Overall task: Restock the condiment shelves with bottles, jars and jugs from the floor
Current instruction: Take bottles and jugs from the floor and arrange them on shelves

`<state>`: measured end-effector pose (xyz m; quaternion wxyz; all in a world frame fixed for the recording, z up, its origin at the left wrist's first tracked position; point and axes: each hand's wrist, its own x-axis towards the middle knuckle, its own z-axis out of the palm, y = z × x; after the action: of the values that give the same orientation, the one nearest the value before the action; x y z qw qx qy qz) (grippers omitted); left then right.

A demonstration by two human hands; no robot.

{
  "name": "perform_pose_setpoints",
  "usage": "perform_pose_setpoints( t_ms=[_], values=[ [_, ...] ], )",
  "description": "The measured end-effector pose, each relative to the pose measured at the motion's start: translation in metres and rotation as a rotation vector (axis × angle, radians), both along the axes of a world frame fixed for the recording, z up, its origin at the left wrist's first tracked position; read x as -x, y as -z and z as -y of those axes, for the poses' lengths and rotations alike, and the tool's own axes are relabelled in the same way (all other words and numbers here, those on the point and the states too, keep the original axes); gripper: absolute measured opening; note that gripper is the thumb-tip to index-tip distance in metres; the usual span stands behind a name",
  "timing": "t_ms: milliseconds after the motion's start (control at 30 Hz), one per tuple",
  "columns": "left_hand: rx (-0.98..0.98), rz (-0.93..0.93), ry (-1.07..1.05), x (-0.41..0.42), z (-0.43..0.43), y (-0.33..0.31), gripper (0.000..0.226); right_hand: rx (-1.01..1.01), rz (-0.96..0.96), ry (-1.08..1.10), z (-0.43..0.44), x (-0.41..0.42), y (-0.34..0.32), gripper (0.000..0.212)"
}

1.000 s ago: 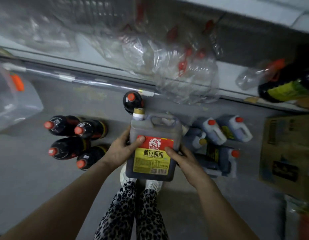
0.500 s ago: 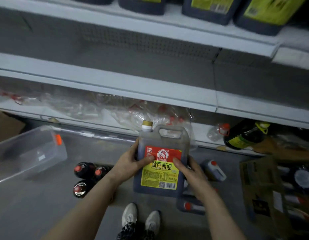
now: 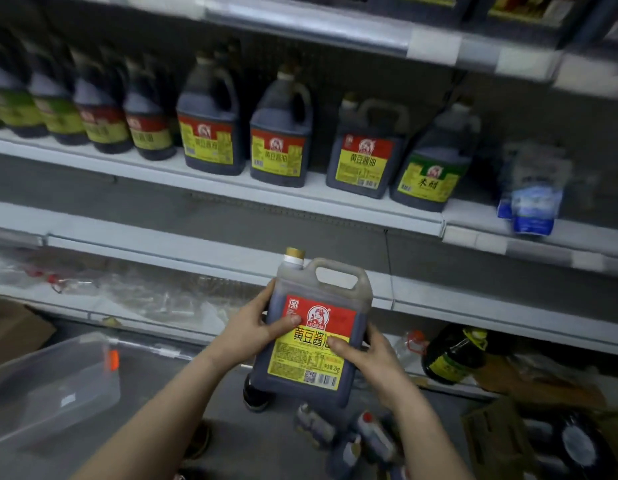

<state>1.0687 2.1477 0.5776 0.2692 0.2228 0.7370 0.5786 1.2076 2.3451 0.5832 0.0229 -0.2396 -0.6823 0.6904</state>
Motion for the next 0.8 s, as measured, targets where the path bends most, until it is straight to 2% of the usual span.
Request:
perform_pose_setpoints(
  t_ms=[200,367,800],
  values=[
    [-0.033,-0.124,0.009,0.006,-0.011,-0.042,0.072,-0.054,-0.065,0.030,-0.015,0.008,-0.036,0.058],
    [-0.067,-0.162,0.038,0.019,-0.020,-0.062,0.079,-0.081,-0.093,0.052,-0.024,0.019,-0.053,0.065],
    [-0.116,-0.231,0.194,0.127,-0.070,-0.107,0.088,-0.154,-0.170,0.209,-0.061,0.103,-0.093,0.066]
  ],
)
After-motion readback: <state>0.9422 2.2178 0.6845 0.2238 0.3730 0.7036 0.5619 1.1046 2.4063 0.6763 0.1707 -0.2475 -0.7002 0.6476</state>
